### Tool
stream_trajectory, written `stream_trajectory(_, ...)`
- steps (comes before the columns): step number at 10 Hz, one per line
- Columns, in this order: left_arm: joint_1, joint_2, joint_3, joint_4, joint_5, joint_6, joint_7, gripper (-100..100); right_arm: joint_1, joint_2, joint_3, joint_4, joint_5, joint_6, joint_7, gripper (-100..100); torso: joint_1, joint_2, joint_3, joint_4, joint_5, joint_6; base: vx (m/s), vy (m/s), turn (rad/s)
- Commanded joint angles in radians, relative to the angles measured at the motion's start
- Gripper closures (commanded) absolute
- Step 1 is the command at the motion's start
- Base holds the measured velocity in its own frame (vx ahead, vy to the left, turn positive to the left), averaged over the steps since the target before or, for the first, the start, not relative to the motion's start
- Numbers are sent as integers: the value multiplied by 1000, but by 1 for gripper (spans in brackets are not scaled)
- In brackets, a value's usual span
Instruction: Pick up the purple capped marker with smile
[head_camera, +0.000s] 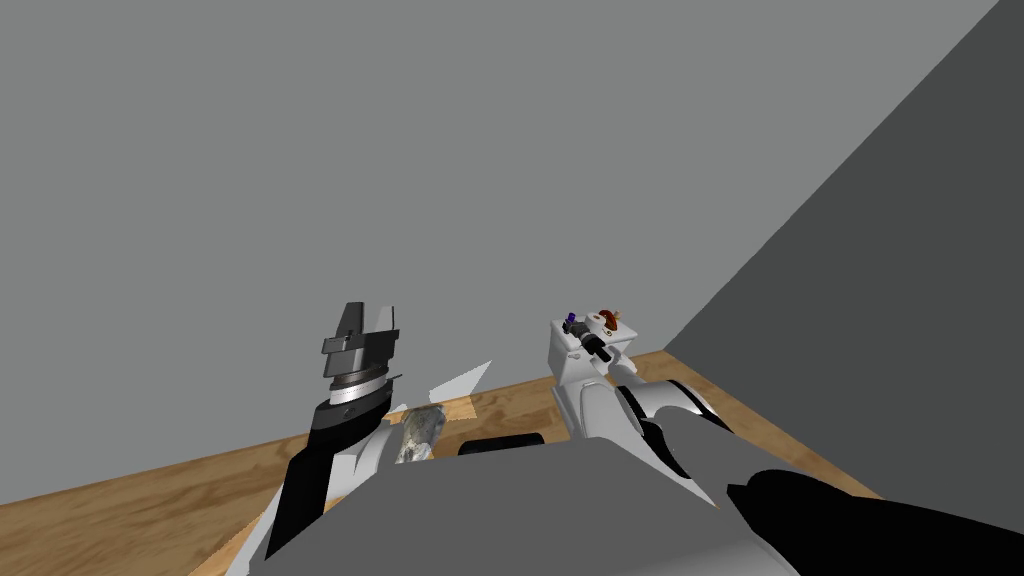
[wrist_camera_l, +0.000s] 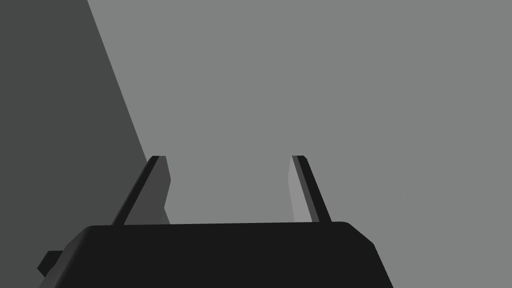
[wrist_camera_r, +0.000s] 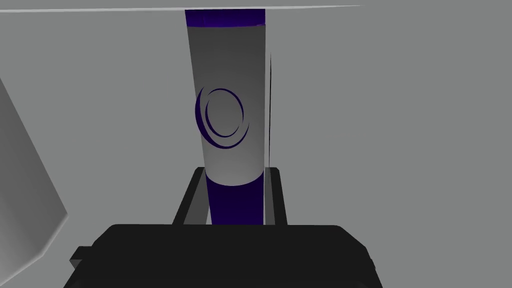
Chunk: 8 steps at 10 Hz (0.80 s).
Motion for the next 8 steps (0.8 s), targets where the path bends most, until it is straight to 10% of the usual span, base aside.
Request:
stream_trajectory(1, 0, 0, 0, 0, 0, 0, 0, 0, 0, 0, 0, 0, 0, 0, 0, 100, 0, 0, 0, 0, 0, 0, 0, 0, 0)
stream_trajectory(2, 0, 0, 0, 0, 0, 0, 0, 0, 0, 0, 0, 0, 0, 0, 0, 0, 0, 0, 0, 0, 0, 0, 0, 0, 0)
stream_trajectory(3, 0, 0, 0, 0, 0, 0, 0, 0, 50, 12, -1, -50, 20, 26, -19, 100, 0, 0, 0, 0, 0, 0, 80, -24, -63)
stream_trajectory(8, 0, 0, 0, 0, 0, 0, 0, 0, 159, 23, -1, -184, 41, 54, -39, 100, -7, -9, -8, -9, -5, 4, 68, -12, -30)
